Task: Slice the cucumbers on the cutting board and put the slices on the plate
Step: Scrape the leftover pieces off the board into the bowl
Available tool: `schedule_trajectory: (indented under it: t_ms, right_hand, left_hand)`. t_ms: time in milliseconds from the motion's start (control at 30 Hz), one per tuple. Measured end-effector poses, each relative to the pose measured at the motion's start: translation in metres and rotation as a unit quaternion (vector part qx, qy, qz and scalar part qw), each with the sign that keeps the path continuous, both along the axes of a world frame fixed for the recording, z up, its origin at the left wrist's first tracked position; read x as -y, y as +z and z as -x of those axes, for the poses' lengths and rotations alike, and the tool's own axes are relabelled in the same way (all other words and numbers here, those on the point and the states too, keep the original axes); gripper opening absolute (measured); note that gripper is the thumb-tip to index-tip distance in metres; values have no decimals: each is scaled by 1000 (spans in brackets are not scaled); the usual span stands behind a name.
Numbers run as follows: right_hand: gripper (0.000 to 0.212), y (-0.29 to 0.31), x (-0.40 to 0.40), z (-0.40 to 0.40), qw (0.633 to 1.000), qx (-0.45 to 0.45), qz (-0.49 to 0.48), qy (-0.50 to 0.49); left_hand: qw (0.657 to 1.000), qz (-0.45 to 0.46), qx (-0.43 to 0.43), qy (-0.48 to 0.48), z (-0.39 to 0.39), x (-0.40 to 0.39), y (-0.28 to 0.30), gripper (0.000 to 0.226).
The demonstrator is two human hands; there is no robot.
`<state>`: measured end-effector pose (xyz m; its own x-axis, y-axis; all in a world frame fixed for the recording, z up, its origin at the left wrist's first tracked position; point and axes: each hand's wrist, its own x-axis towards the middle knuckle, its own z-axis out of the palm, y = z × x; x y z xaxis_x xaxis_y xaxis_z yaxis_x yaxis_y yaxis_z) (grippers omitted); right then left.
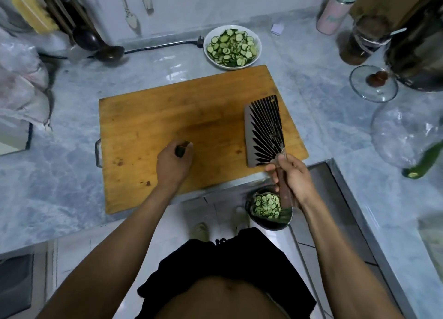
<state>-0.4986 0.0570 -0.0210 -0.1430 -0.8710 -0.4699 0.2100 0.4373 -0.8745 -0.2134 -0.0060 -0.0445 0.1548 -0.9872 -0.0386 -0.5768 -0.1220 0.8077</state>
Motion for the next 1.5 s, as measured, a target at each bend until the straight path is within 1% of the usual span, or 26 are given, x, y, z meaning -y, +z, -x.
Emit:
schedule_trajectory:
  t_ms: [67, 100, 167, 267, 333, 434, 534, 634, 667, 800, 900, 1000, 1067, 1234, 1301, 1434, 1501]
  right_hand:
    - [22, -10, -6, 12, 999, 3, -31, -24]
    - [22, -15, -8, 14, 999, -1, -45, -29]
    - [23, -18, -7, 12, 997, -19, -60, -36]
    - [29, -18, -2, 7, 993, -94, -59, -28]
    - [35, -20, -1, 6, 987, -146, -59, -9]
    - [36, -23, 3, 5, 982, -177, -63, 17]
    - [36, -25, 12, -6, 976, -204, -50, 57]
    - [36, -25, 18, -23, 950, -293, -13, 109]
    - [35, -24, 18, -29, 943, -310, -1, 119]
    - [41, -24, 15, -45, 935, -326, 11, 139]
    - [41, -25, 16, -43, 939, -313, 24, 140]
    - [40, -29, 17, -34, 945, -290, 28, 147]
    - [40, -33, 16, -28, 954, -259, 17, 151]
    - [42, -35, 3, -26, 975, -175, 6, 137]
    - [37, -36, -10, -28, 981, -152, -6, 116]
    - [34, -32, -48, -36, 993, -81, -68, 51]
    - [35, -32, -71, -37, 995, -63, -74, 35]
  left_hand:
    - [995, 17, 99, -24, -3, 12, -12, 26]
    - [991, 22, 131, -30, -3, 18, -17, 26]
    - [985, 30, 163, -38, 2, 26, -25, 26]
    - [983, 42, 178, -31, 16, 33, -35, 29]
    - [985, 48, 163, -21, 27, 35, -39, 36]
    - [990, 64, 122, -15, 42, 40, -42, 46]
    - [997, 43, 68, 7, 58, 46, -41, 46]
    - [998, 47, 34, 32, 80, 51, -38, 44]
    - [998, 52, 26, 34, 87, 52, -40, 44]
    - [998, 44, -27, 25, 118, 51, -42, 48]
    - [994, 60, -82, 46, 137, 45, -38, 39]
    - [977, 52, -197, 67, 142, 41, -28, 35]
    - [962, 36, -256, 91, 140, 38, -24, 35]
    - [951, 12, -289, 108, 135, 30, -16, 42]
    - [947, 19, -304, 104, 133, 21, -18, 46]
    - [943, 4, -330, 51, 132, -6, -12, 47]
    - [945, 4, -326, 31, 134, -23, -11, 44]
